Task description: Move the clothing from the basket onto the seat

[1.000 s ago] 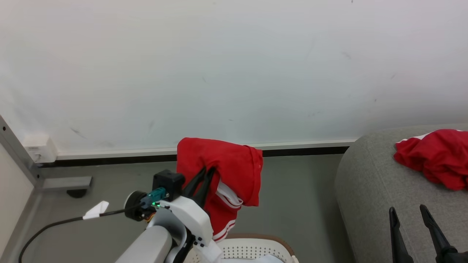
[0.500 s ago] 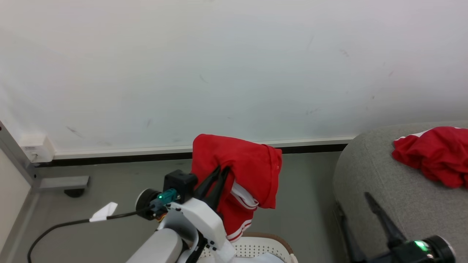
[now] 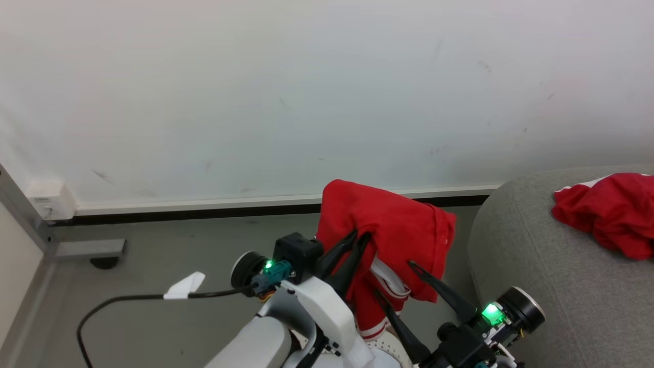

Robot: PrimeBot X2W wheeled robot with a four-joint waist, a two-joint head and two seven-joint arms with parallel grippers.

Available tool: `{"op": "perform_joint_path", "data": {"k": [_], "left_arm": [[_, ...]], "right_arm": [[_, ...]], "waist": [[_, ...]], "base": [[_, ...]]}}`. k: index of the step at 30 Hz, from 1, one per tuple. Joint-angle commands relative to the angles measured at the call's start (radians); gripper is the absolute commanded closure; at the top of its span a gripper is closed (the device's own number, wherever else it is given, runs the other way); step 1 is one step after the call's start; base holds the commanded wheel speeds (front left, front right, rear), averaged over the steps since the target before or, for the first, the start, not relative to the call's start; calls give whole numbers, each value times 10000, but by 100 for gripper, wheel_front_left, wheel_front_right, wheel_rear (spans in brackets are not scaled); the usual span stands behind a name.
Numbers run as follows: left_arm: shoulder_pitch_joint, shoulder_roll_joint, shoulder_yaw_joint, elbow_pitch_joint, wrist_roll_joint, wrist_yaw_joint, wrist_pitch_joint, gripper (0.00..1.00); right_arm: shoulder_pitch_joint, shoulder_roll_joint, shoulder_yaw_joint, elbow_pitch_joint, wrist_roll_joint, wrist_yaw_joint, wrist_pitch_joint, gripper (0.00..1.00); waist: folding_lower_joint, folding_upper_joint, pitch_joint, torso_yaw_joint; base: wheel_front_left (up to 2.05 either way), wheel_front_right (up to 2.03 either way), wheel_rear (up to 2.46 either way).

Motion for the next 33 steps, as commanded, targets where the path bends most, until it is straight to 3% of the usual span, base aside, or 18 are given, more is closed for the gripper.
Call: {"op": "perform_joint_path", "data": {"k": [1, 8, 12, 13, 14, 15, 21, 22, 24, 25, 26, 33], "left_arm": [[-90, -47, -18, -89, 109, -16, 31, 100], [-91, -223, -435, -564, 58, -102, 303, 100], [11, -276, -596, -833, -41, -155, 457, 100], [36, -284, -614, -874, -71, -164, 482, 100], [53, -276, -621, -905, -85, -165, 507, 100], [71, -262, -630, -935, -101, -157, 525, 100], [168, -169, -678, -982, -143, -92, 522, 100], [185, -156, -680, -975, -144, -78, 503, 90], [223, -128, -686, -965, -140, -60, 459, 45], [247, -122, -694, -961, -144, -40, 434, 4], [267, -113, -700, -957, -141, -38, 400, 0], [408, -9, -885, -801, -131, -104, 291, 0]], "right_arm": [[-169, 5, 22, 128, -211, -26, -8, 0], [-763, 52, -441, 699, -2061, -26, -8, 0], [-752, 62, -630, 724, -1977, -26, -8, 4], [-756, 62, -637, 750, -1880, -26, -8, 51], [-774, 64, -624, 832, -1798, -24, -8, 85], [-784, 65, -598, 904, -1659, -26, -8, 100], [-728, 64, -751, 789, -953, -26, -10, 100], [-681, 63, -823, 762, -819, -26, -10, 100], [-630, 65, -955, 704, -723, -26, -10, 100], [-586, 62, -1036, 678, -599, -26, -10, 100], [-571, 62, -1098, 652, -621, -26, -10, 100], [-543, 64, -1970, 341, -116, -26, -10, 100]], "waist": [[-1, 0, 4, 16], [-1, 0, 32, 124], [-1, 0, 33, 198], [-1, 0, 35, 210], [-1, 0, 37, 218], [-1, 0, 37, 223], [-1, 0, 31, 176], [-1, 0, 28, 163], [-1, 0, 23, 134], [-1, 0, 15, 119], [-1, 0, 15, 104], [-1, 0, 53, 14]], "base": [[0, 0, 0], [0, 0, 0], [0, 0, 0], [0, 0, 0], [0, 0, 0], [0, 0, 0], [0, 0, 0], [0, 0, 0], [0, 0, 0], [0, 0, 0], [0, 0, 0], [0, 0, 0]]}}
